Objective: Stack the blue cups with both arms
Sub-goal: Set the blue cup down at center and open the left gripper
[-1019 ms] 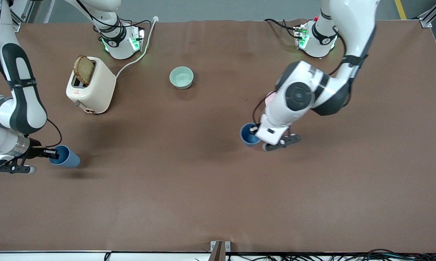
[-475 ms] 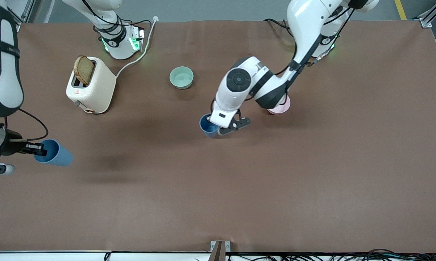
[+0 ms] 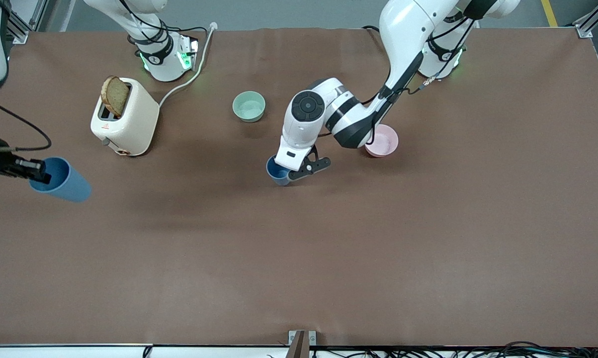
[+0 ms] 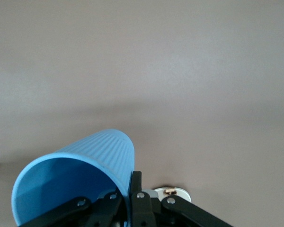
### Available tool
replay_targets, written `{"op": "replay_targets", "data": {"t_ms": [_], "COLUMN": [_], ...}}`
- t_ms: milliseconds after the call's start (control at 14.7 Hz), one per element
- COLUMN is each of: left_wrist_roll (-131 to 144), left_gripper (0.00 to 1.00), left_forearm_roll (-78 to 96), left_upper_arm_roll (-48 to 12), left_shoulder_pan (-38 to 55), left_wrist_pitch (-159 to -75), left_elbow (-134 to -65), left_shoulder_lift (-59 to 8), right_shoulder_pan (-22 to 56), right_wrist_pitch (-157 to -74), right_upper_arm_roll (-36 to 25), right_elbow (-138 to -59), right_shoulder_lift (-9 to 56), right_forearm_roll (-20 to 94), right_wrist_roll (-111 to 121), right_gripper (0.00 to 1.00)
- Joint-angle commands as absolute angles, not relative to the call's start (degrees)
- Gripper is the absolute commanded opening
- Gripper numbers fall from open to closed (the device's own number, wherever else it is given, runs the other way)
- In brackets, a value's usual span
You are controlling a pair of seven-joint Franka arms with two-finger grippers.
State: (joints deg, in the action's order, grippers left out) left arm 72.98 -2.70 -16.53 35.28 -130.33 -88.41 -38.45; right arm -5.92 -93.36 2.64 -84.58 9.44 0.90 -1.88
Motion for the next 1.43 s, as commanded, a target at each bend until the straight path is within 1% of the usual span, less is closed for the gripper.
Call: {"op": "replay_targets", "data": {"t_ms": [0,68,204,272,340,475,611,679,815,1019,1154,1358], "left_wrist_roll": [73.92,73.83,73.83,73.83,73.83,73.83,73.74,73.48,71.73,60.08,49.19,38.97], "left_gripper": [0.05,0.09,0.10,0.14,0.30,1.00,1.00,1.00,1.00,1.00,1.00,1.00], "left_forearm_roll": [-4.04,-4.04,-4.04,-4.04,-4.04,-4.13,-4.22,-4.31,-5.27,-5.80,-5.54,-5.54], "left_upper_arm_roll": [-16.26,-16.26,-16.17,-16.17,-16.17,-16.08,-14.51,-13.11,-10.21,-9.67,-9.76,-9.93], "left_shoulder_pan": [35.68,35.60,35.42,35.42,35.25,34.98,34.63,34.02,32.09,24.81,19.10,12.85], "left_wrist_pitch": [-130.08,-130.08,-130.08,-130.08,-130.08,-130.08,-128.94,-126.85,-120.09,-111.47,-109.17,-104.34], "left_elbow": [-86.57,-86.57,-86.49,-86.05,-85.96,-85.26,-83.51,-83.15,-80.61,-79.10,-79.45,-79.37], "left_shoulder_lift": [-39.37,-39.72,-40.25,-40.43,-40.52,-40.17,-38.33,-36.58,-33.50,-27.71,-23.05,-18.21], "right_shoulder_pan": [-4.75,-4.75,-3.96,-3.61,-3.34,-2.46,-2.37,-2.29,-0.28,2.97,5.52,9.83], "right_wrist_pitch": [-92.37,-92.55,-92.90,-93.16,-93.25,-93.43,-94.48,-94.92,-96.06,-98.52,-100.37,-103.52], "right_upper_arm_roll": [2.55,2.55,2.55,2.55,2.55,2.55,2.55,2.64,2.55,2.55,2.55,2.55], "right_elbow": [-89.11,-90.77,-91.93,-91.85,-91.85,-91.67,-91.50,-91.49,-91.41,-91.41,-91.41,-91.49], "right_shoulder_lift": [3.44,1.86,1.32,1.41,1.41,1.58,1.67,1.76,1.84,2.02,3.07,5.26], "right_forearm_roll": [0.88,0.88,0.88,0.88,0.88,0.88,1.23,1.32,1.32,1.41,2.02,4.92], "right_wrist_roll": [-3.52,-3.52,-3.52,-3.52,-3.52,-3.60,-3.60,-3.78,-3.87,-6.31,-9.56,-15.18], "right_gripper": [0.00,0.00,0.01,0.01,0.01,0.02,0.02,0.02,0.02,0.02,0.02,0.02]}}
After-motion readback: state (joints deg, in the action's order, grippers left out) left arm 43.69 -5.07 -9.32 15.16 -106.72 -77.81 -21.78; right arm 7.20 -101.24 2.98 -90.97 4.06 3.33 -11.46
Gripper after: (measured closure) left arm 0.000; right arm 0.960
